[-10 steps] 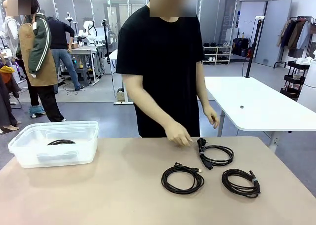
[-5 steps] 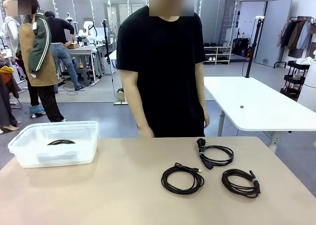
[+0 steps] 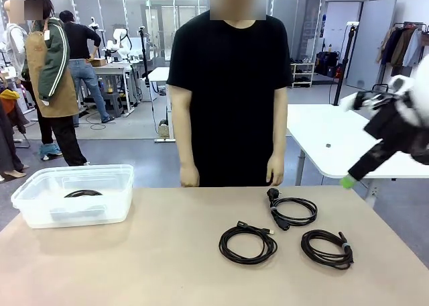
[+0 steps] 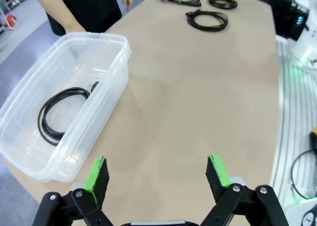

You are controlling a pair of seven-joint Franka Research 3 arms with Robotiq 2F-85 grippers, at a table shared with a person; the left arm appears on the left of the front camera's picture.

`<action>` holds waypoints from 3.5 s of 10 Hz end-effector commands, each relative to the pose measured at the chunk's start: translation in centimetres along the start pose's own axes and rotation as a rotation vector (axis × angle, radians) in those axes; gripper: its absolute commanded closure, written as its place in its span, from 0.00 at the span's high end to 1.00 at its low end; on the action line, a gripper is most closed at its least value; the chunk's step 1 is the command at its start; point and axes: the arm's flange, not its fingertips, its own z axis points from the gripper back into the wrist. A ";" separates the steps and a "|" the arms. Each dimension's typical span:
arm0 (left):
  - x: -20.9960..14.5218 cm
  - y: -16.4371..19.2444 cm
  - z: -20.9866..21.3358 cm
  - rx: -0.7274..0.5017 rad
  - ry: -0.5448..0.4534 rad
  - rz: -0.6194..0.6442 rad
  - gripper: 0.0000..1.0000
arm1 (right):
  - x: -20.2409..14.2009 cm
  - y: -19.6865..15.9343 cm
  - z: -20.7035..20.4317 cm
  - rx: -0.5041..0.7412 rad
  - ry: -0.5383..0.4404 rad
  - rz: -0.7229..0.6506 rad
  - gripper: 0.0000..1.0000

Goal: Organize and store the cables.
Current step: Place the Power Cable into the Organizing box.

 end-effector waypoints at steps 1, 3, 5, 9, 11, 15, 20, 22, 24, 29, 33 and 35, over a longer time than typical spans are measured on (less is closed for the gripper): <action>0.0 0.0 0.0 0.002 -0.021 -0.001 1.00 | 3.3 1.0 -2.7 -0.055 0.084 0.003 1.00; 0.0 0.0 0.0 0.002 -0.021 -0.001 1.00 | 4.7 2.0 -4.2 -0.049 0.083 -0.012 1.00; 0.0 0.0 0.0 0.002 -0.021 -0.001 1.00 | 4.6 2.4 -4.4 -0.048 0.096 0.011 1.00; 0.0 0.0 0.0 0.002 -0.021 -0.001 1.00 | 4.3 2.1 -5.1 -0.026 0.087 0.020 1.00; 0.0 0.0 0.0 0.002 -0.021 -0.001 1.00 | 4.3 2.1 -5.1 -0.026 0.087 0.020 1.00; 0.0 0.0 0.0 0.002 -0.021 -0.001 1.00 | 5.3 1.5 -6.4 -0.052 0.076 -0.039 1.00; 0.0 0.0 0.0 0.002 -0.021 -0.001 1.00 | 8.4 -0.2 -11.9 -0.087 0.085 -0.197 1.00; 0.0 0.0 0.0 0.002 -0.021 -0.001 1.00 | 9.8 -0.8 -14.5 -0.109 0.116 -0.262 1.00; 0.0 0.0 0.0 0.002 -0.021 -0.001 1.00 | 10.5 -1.3 -16.3 -0.065 0.110 -0.265 1.00; 0.0 0.0 0.0 0.002 -0.021 -0.001 1.00 | 12.9 -2.2 -20.9 -0.135 0.155 -0.296 1.00; 0.0 0.0 0.0 0.002 -0.021 -0.001 1.00 | 13.7 -2.4 -24.3 -0.146 0.193 -0.356 1.00; 0.0 0.0 0.0 0.002 -0.021 -0.001 1.00 | 13.9 -2.0 -26.0 -0.143 0.210 -0.378 1.00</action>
